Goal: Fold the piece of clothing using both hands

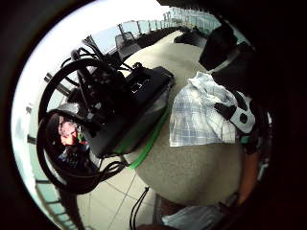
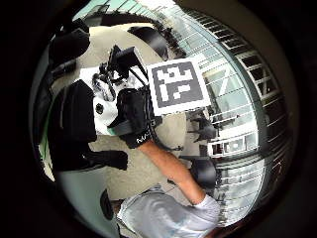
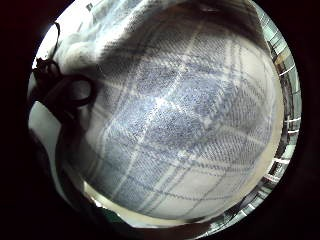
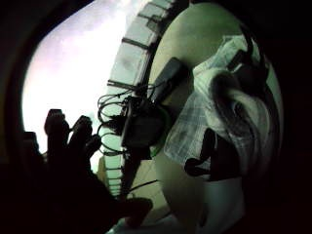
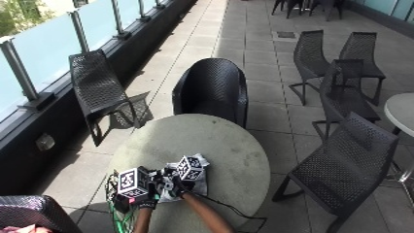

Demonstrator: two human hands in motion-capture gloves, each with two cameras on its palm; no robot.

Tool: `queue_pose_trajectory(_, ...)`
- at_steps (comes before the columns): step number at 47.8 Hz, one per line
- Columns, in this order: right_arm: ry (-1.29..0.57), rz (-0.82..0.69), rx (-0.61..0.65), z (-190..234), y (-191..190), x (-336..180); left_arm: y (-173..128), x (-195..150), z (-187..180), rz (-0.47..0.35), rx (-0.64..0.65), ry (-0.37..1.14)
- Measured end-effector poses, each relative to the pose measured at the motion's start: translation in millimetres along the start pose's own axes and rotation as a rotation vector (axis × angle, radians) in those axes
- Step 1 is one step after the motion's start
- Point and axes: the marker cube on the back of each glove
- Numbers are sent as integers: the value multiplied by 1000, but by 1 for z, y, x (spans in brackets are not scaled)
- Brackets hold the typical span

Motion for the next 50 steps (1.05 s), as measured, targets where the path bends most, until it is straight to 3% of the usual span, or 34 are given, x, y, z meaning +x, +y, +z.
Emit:
queue_pose_trajectory(7, -134, -204, -240, -12, 14, 11, -1, 5, -1, 3, -1, 17)
queue_pose_trajectory(10, -70, -211, -274, -26, 23, 22, -2, 7, 2, 12, 3, 13)
queue_pose_trajectory(18, 348, -200, -262, -81, 45, 61, -6, 14, 12, 29, -10, -44)
queue_pose_trajectory(22, 681, -54, -296, -118, 64, 88, -8, 25, 17, 44, -24, -69)
queue_pose_trajectory(28, 899, 109, -174, -139, 45, 155, -9, 50, 26, 88, -64, -72)
queue_pose_trajectory(33, 861, 166, 32, -168, 53, 170, -11, 62, 41, 137, -85, -98)
queue_pose_trajectory(39, 776, 203, 190, -187, 66, 180, -9, 75, 42, 171, -91, -129)
queue_pose_trajectory(50, 728, 226, 223, -186, 72, 194, -11, 73, 42, 173, -93, -120)
